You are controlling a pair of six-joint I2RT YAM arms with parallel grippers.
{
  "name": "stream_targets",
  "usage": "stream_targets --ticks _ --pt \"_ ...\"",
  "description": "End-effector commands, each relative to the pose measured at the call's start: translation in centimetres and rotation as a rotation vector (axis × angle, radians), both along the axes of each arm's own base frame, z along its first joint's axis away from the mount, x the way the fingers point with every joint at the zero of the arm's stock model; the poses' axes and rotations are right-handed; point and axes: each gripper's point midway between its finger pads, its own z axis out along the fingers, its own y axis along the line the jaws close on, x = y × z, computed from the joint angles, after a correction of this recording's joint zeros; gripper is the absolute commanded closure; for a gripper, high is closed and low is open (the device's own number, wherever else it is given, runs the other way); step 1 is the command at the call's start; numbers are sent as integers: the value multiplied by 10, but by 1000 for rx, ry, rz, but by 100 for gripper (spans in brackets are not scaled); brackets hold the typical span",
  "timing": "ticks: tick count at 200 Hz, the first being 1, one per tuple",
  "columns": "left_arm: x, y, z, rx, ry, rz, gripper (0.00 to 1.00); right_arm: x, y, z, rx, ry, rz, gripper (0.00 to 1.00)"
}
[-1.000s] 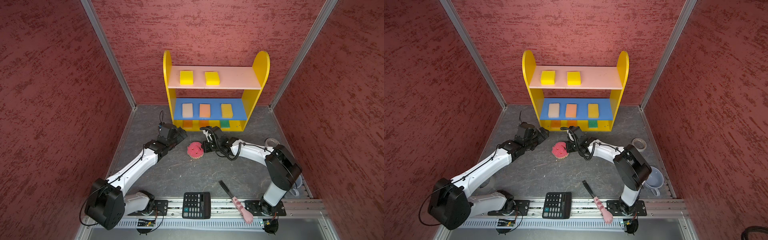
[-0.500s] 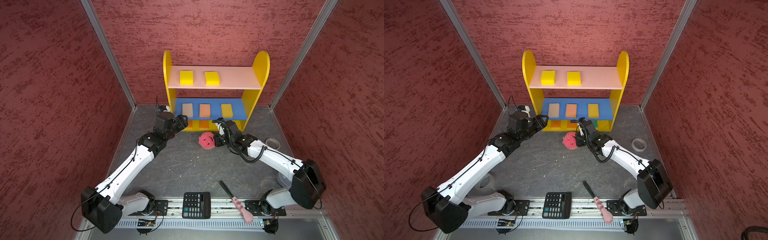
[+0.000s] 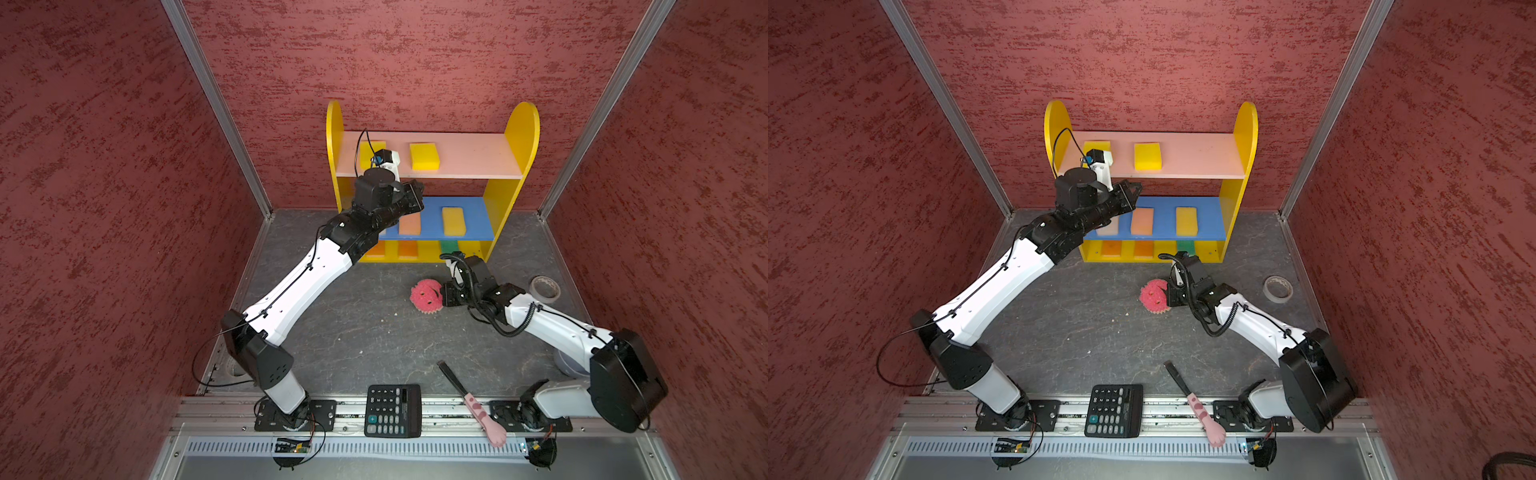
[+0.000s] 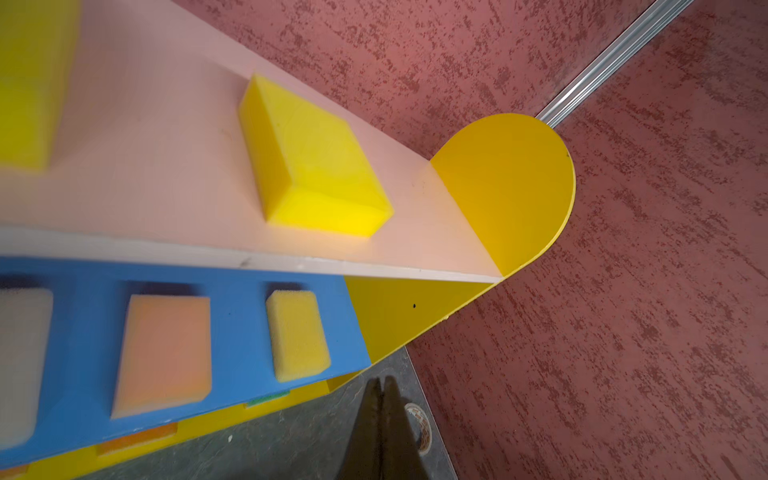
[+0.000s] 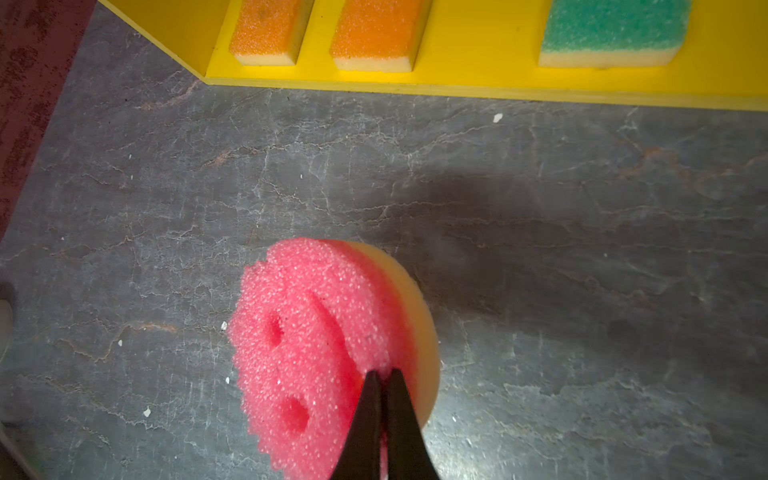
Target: Place and organize the cleaning sponges onto the shelf
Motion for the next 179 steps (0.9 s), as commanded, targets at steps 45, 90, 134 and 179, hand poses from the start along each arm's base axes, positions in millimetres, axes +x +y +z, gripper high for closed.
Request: stream_targets --ticks 45,90,134,179 --pt "38 -12 10 38 -31 74 100 2 1 -25 119 52 11 100" --pt "50 -5 9 31 -45 145 100 4 2 -41 154 115 28 100" --pt "55 4 13 33 -62 182 100 2 3 -47 198 146 31 100" --pt "61 6 8 39 -58 202 100 3 2 -46 211 150 27 100"
